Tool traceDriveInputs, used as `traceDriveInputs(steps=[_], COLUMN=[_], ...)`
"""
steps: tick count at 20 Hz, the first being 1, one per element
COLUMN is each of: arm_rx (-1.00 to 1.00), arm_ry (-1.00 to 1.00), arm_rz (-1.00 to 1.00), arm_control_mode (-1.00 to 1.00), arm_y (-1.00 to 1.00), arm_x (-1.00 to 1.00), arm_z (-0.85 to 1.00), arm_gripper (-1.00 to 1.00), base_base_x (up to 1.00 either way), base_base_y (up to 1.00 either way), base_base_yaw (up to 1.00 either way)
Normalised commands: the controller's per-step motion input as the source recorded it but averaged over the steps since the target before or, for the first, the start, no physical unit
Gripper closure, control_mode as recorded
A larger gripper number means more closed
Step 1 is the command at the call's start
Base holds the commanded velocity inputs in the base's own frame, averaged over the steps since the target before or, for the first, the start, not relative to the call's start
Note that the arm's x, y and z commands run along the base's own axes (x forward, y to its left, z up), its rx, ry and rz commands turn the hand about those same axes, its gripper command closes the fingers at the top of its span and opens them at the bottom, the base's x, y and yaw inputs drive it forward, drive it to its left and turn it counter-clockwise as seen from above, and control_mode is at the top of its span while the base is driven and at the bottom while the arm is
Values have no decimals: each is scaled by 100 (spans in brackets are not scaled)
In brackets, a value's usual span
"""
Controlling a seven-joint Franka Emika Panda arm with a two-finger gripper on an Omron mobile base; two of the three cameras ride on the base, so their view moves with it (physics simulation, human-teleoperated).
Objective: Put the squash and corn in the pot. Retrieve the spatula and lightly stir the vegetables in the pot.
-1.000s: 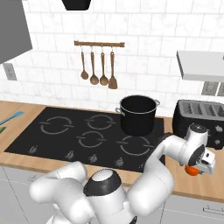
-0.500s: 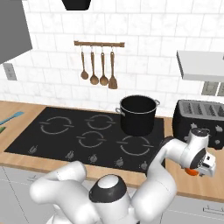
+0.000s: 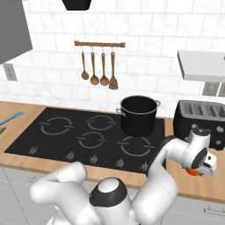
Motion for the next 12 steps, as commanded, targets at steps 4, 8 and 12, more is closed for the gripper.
traceDriveInputs(steps=[4, 8, 12], arm_rx=[-1, -5, -7], arm_ry=[-16, -14, -6], arm_rz=[1, 2, 2], arm_control_mode=[-100, -100, -100], arm_y=[51, 89, 100], arm_x=[-46, -30, -7], arm_z=[84, 100, 85], arm_gripper=[100, 100, 100], base_base_x=[0, 0, 0], base_base_y=[0, 0, 0], base_base_yaw=[0, 0, 0])
